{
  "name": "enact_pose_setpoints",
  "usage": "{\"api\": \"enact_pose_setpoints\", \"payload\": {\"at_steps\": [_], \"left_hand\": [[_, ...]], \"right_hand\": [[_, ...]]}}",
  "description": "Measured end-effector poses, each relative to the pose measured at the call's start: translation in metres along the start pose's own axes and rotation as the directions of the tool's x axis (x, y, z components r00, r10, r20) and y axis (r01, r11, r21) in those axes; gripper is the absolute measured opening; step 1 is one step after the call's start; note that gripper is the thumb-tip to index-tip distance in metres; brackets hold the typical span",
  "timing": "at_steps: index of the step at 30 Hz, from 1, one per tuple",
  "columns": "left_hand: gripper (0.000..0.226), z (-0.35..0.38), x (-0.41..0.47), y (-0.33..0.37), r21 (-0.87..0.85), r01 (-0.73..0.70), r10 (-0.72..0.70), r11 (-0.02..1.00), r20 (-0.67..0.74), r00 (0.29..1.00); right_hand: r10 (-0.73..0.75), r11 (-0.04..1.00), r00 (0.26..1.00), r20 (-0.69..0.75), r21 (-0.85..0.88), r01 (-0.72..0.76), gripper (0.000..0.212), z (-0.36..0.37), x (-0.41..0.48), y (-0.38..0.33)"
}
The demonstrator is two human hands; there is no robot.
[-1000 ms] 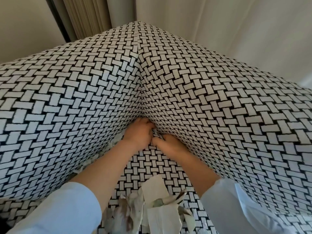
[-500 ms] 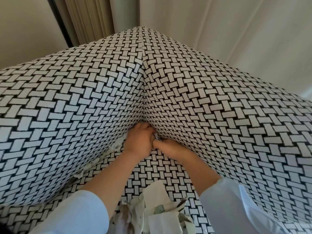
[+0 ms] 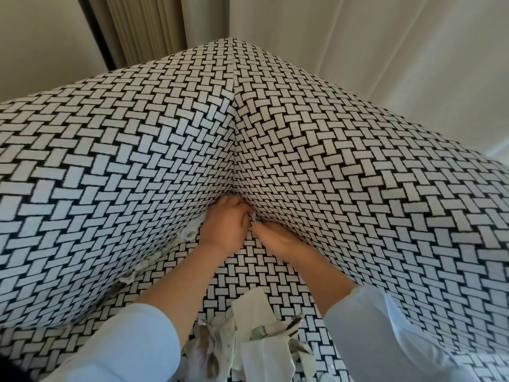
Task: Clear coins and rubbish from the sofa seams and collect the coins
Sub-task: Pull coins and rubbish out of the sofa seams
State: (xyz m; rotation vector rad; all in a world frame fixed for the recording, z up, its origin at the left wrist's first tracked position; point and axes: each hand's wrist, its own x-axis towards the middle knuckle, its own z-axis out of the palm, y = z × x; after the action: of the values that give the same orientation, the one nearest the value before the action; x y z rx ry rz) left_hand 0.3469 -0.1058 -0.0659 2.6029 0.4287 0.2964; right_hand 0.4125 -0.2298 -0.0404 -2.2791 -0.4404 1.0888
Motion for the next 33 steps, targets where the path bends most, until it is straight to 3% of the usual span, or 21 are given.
{"api": "enact_pose_setpoints", "payload": {"at_steps": [3,8,13,18,21,25,28,33], "left_hand": [[0.028,0.000,-0.001,0.001,-0.011,-0.002,0.002,1.000,-0.013,1.000],[0.029,-0.006,-0.005,0.005,-0.036,-0.031,0.028,0.999,-0.057,0.998],[0.038,-0.009,-0.012,0.011,0.014,-0.253,0.253,0.967,-0.114,0.961],[0.046,-0.009,-0.004,0.010,0.036,-0.284,0.277,0.958,0.125,0.953],[0.048,-0.014,0.005,0.014,0.139,-0.311,0.266,0.940,0.271,0.925],[0.042,-0.020,0.018,0.034,0.331,-0.299,0.104,0.895,0.498,0.861],[0.048,-0.017,0.027,0.053,0.529,-0.354,-0.065,0.771,0.619,0.783],[0.066,-0.009,0.040,0.070,0.629,-0.396,-0.232,0.669,0.683,0.693]], "right_hand": [[0.062,0.998,0.998,0.012,-0.010,-0.062,0.059,-0.004,0.006,-0.010],[-0.002,0.996,0.998,-0.057,-0.089,-0.003,0.050,0.003,-0.001,-0.007],[-0.082,0.978,0.991,-0.103,-0.199,0.061,0.042,0.007,-0.004,-0.002],[-0.098,0.975,0.989,-0.114,-0.208,0.073,0.045,0.005,-0.007,0.004],[-0.115,0.973,0.983,-0.144,-0.218,0.082,0.041,0.005,-0.014,0.014],[-0.144,0.968,0.970,-0.197,-0.231,0.097,0.037,0.002,-0.022,0.024],[-0.128,0.979,0.981,-0.147,-0.177,0.101,0.033,-0.005,-0.023,0.025],[-0.098,0.995,0.995,-0.022,0.024,0.099,0.035,-0.016,-0.022,0.029]]}}
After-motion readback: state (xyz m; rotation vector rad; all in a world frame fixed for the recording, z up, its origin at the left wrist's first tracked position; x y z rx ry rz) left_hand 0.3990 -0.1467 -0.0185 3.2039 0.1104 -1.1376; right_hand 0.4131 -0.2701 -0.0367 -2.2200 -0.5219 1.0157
